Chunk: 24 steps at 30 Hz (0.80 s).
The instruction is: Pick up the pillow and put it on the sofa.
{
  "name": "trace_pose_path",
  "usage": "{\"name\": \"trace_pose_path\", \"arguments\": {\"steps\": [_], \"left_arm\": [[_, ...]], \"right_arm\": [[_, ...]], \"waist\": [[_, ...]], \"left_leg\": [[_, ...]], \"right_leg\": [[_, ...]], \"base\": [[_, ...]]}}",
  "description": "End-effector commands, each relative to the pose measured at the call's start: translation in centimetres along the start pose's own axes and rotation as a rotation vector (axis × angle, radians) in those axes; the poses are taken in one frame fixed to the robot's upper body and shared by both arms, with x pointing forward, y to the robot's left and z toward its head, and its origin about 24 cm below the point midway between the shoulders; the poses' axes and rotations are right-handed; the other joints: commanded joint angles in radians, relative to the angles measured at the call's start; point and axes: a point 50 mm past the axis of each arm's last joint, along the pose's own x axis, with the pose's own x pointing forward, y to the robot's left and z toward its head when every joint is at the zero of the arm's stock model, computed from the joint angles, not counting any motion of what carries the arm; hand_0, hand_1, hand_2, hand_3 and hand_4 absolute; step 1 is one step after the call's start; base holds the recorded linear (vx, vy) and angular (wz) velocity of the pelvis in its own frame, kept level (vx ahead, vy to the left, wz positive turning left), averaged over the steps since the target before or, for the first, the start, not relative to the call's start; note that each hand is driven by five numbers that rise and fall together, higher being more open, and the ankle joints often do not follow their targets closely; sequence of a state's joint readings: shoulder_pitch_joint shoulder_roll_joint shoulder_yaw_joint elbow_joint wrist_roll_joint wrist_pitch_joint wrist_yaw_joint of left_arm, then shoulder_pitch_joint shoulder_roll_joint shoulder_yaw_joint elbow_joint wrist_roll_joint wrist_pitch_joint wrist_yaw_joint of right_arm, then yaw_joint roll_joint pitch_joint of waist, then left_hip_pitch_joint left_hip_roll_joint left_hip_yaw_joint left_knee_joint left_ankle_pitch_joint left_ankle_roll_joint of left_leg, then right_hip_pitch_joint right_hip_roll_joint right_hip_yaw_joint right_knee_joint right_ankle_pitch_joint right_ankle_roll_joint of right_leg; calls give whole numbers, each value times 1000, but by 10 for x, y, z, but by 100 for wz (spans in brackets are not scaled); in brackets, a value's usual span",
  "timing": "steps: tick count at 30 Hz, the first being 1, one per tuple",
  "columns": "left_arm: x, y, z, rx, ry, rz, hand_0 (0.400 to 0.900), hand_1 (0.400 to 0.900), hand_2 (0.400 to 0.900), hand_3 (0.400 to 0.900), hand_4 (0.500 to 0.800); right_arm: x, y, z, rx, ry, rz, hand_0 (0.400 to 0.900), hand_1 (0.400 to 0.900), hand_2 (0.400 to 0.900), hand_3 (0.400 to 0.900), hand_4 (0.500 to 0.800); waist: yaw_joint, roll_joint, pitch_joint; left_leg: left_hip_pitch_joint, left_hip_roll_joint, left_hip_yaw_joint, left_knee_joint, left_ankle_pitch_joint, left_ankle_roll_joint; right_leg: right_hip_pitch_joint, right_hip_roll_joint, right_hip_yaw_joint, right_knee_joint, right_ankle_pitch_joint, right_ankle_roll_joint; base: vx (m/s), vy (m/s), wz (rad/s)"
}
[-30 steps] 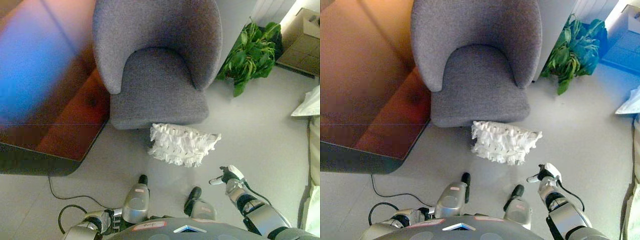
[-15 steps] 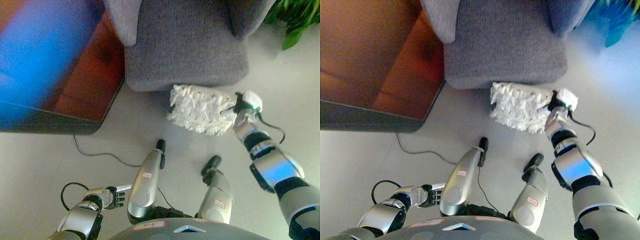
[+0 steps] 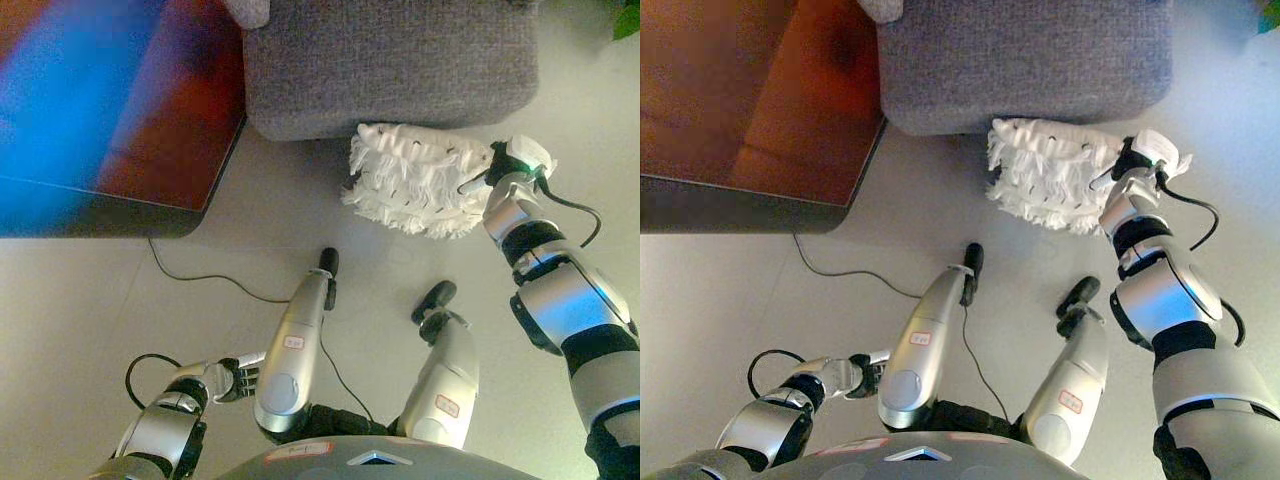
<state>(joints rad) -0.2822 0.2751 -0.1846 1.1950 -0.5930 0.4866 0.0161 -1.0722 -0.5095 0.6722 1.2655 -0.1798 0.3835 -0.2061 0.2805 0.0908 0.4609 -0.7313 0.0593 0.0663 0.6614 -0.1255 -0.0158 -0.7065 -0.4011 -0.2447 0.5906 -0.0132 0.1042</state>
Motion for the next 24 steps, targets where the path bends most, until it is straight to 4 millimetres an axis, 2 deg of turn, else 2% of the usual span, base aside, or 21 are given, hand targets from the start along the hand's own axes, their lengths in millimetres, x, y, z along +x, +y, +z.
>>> {"name": "trace_pose_path", "arguments": {"steps": [1, 8, 15, 19, 24], "left_arm": [[4, 24, -40, 7, 176, 93, 900, 900, 900, 900, 800], [5, 31, -52, -8, 189, 87, 900, 900, 900, 900, 800], [4, 40, -62, -56, 216, 75, 900, 900, 900, 900, 800], [5, 45, -64, -79, 186, 70, 900, 900, 900, 900, 800], [4, 49, -57, -114, 133, 89, 900, 900, 900, 900, 800]], "right_arm": [[7, -83, 2, -88, -6, -225, 900, 900, 900, 900, 800], [5, -111, 9, -138, -21, -272, 900, 900, 900, 900, 800], [-3, -147, 28, -165, -54, -349, 900, 900, 900, 900, 800], [-7, -154, 41, -172, -99, -325, 900, 900, 900, 900, 800], [-9, -151, 52, -148, -156, -234, 900, 900, 900, 900, 800]], "waist": [[29, 42, 6], [38, 64, 28], [50, 80, 49], [50, 81, 58], [48, 83, 59]], "left_leg": [[-26, -5, -64, -55, 33, -26], [-109, -32, -72, 89, -27, 6], [-317, -71, -106, 388, -137, 29], [-419, -75, -123, 553, -195, 29], [-523, -65, -149, 718, -257, 28]], "right_leg": [[3, 0, 48, 139, -152, 21], [-105, -10, 86, 306, -207, -8], [-313, -2, 167, 549, -293, -51], [-406, 11, 215, 689, -360, -78], [-495, 21, 263, 850, -438, -106]], "base": [[-10, 18, 7], [-14, 38, 2], [-82, 41, -4], [-78, -2, -2], [-39, -65, 10]]}}
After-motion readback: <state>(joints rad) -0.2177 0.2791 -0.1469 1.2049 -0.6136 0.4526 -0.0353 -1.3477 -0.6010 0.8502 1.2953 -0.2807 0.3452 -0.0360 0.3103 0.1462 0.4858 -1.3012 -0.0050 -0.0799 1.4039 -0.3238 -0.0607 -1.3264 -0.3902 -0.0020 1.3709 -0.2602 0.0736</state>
